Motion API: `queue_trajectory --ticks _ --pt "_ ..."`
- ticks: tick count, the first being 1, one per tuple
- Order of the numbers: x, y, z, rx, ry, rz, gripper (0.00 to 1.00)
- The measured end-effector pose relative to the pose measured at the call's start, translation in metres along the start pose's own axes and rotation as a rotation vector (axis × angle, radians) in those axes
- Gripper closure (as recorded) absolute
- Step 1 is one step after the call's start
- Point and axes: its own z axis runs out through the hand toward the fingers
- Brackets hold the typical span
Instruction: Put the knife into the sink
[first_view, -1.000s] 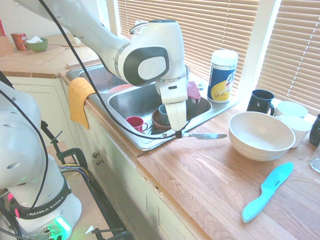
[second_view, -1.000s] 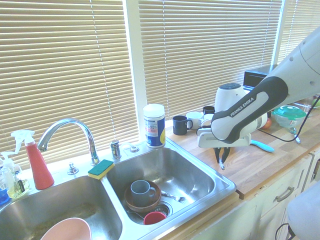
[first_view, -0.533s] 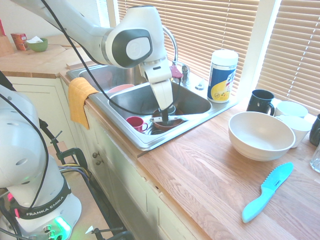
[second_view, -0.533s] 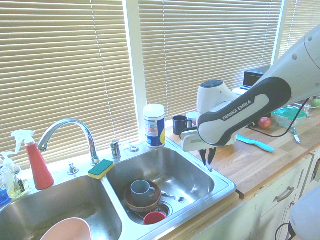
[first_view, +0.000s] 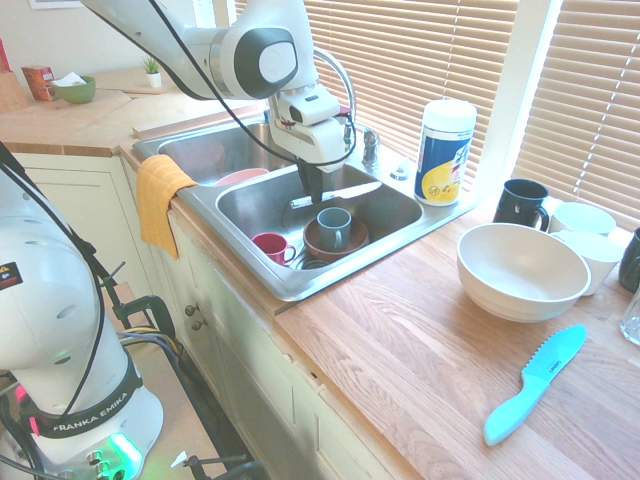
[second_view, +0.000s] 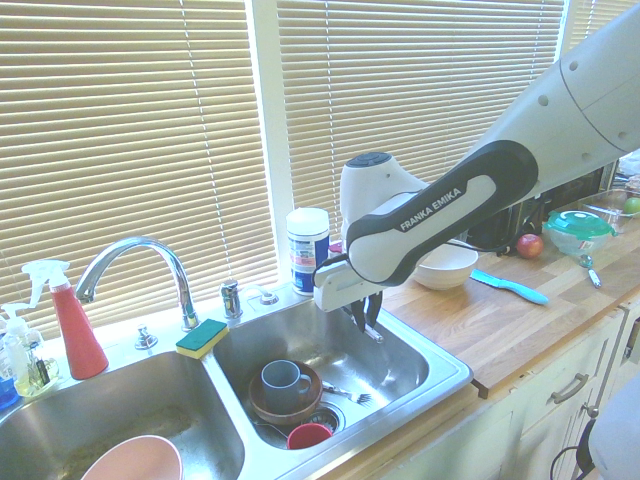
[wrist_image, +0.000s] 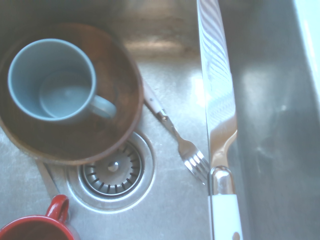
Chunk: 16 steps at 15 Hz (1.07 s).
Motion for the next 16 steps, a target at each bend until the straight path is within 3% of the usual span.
queue_trajectory --ticks 16 --pt "-0.012 -0.015 0.101 -0.018 -0.013 -0.006 1.0"
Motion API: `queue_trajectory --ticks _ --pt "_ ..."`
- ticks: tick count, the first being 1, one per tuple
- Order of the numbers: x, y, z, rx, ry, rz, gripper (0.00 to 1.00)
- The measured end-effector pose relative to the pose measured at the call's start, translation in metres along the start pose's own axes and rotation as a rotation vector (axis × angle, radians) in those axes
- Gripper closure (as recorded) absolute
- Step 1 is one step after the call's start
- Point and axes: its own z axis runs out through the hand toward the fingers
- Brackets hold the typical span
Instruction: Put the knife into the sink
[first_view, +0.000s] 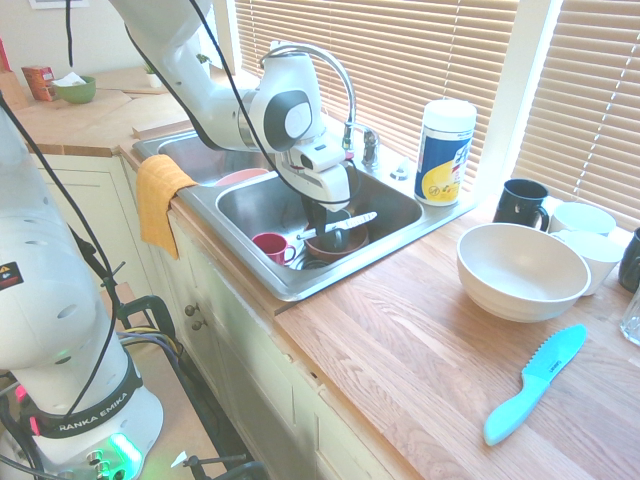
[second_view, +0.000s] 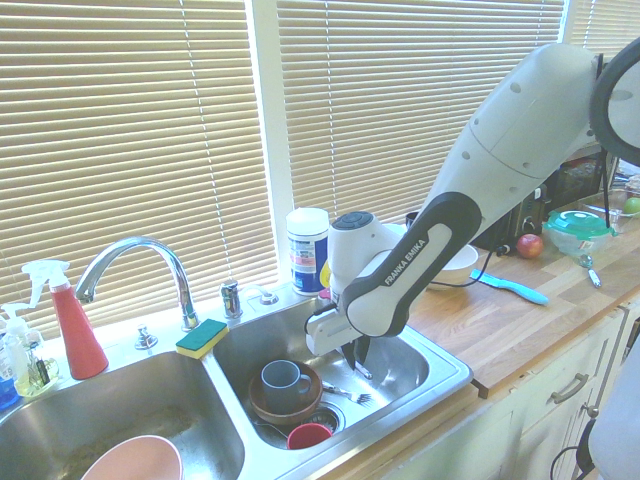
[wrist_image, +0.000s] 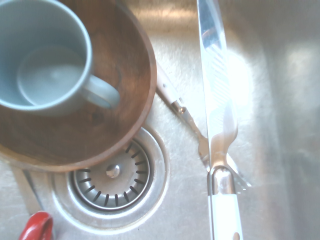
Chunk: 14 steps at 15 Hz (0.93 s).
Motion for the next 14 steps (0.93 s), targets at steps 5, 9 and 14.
queue_trajectory --ticks 5,9,14 --pt "0.0 -0.007 0.042 -0.012 -0.017 0.016 1.0" --pt "0.001 -0.018 0.062 -0.022 -0.027 0.025 1.0" --pt "-0.002 -0.026 0.086 -0.034 -0.041 0.034 1.0"
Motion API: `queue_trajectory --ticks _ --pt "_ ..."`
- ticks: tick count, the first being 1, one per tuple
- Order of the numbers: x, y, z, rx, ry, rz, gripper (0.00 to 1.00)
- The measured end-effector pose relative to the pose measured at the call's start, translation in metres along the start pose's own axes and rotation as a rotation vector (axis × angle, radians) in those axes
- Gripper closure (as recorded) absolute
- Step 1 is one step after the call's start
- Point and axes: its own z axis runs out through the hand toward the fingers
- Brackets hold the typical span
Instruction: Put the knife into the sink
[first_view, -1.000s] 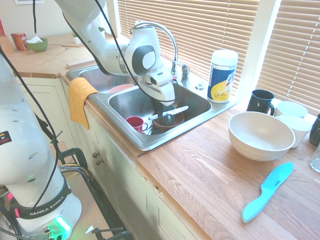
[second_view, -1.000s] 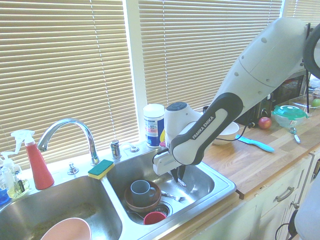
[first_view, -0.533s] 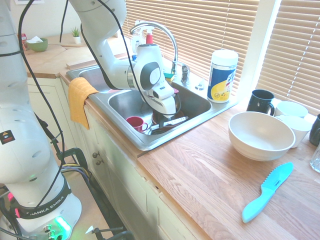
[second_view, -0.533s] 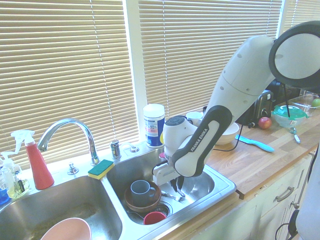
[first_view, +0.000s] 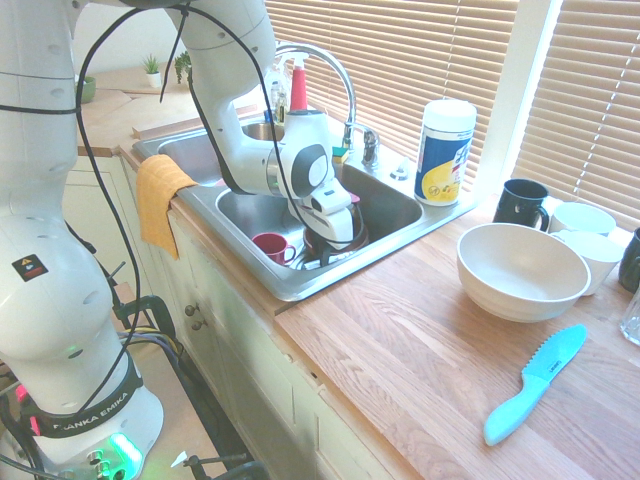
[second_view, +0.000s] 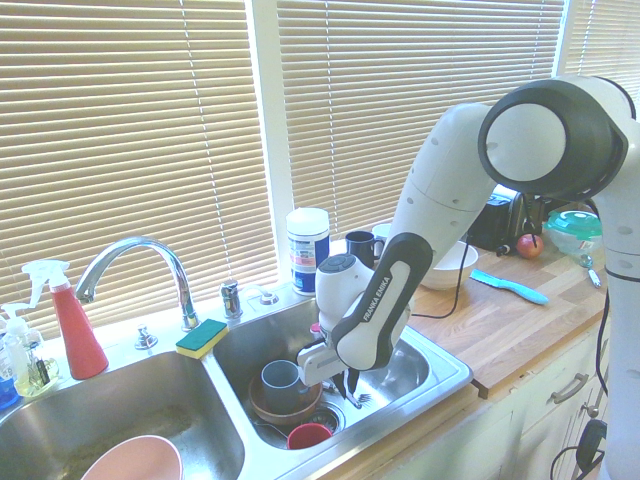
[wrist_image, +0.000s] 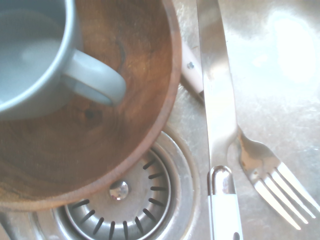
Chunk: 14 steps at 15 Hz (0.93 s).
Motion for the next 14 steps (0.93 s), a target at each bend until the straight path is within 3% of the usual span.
queue_trajectory --ticks 6,7,14 --pt "-0.001 0.003 0.019 -0.008 -0.017 0.029 1.0" --pt "-0.001 0.004 0.021 -0.012 -0.02 0.033 0.0" --pt "-0.001 0.005 0.023 -0.012 -0.027 0.051 0.0"
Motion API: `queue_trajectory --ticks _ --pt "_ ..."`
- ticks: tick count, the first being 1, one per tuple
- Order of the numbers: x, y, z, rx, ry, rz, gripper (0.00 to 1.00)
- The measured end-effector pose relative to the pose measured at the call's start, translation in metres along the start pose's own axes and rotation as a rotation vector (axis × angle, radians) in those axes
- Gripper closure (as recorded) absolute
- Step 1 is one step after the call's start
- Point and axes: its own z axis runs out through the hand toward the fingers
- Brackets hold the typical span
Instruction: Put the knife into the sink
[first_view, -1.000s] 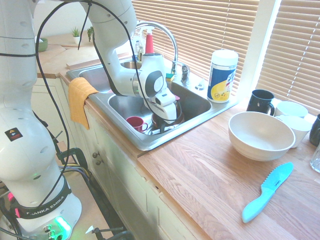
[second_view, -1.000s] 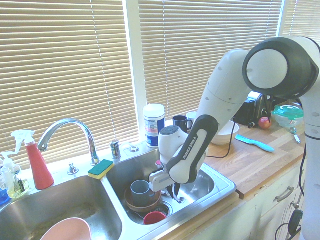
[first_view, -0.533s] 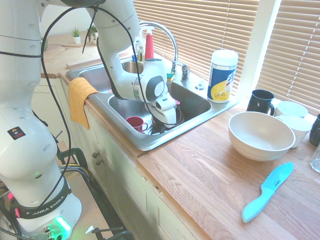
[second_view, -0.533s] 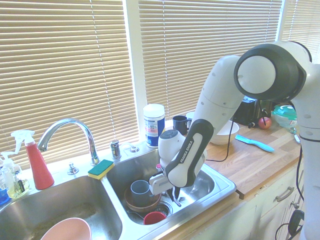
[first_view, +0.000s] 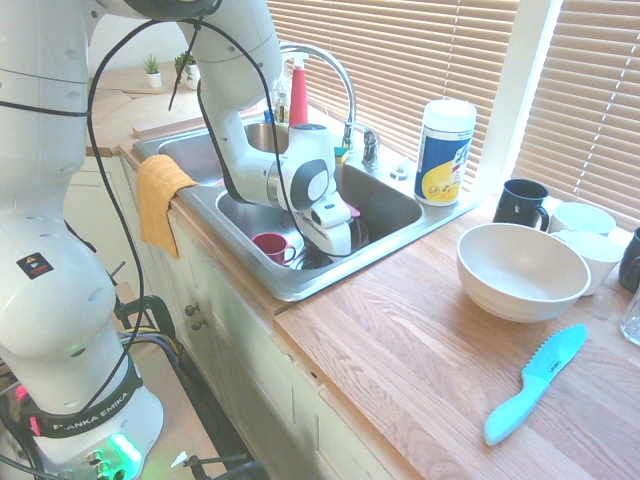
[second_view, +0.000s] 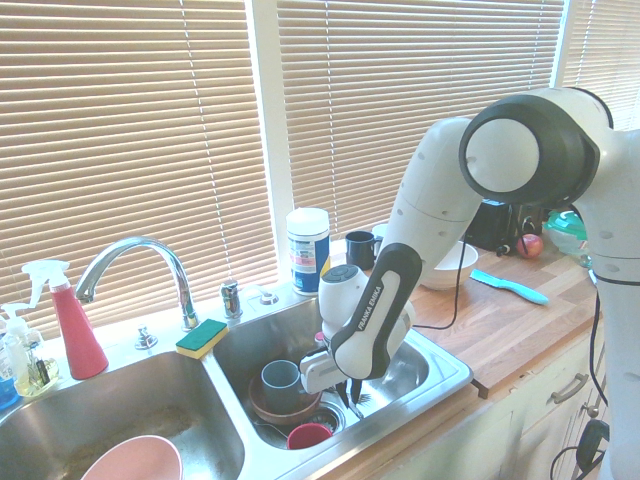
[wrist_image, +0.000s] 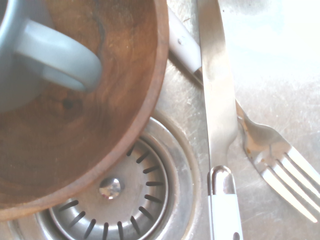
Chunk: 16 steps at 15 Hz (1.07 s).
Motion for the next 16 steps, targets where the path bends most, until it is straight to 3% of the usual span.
queue_trajectory --ticks 10,16 --pt "0.001 -0.005 -0.01 0.024 0.012 -0.006 0.0" --pt "0.012 -0.009 -0.123 0.058 0.044 -0.061 0.0"
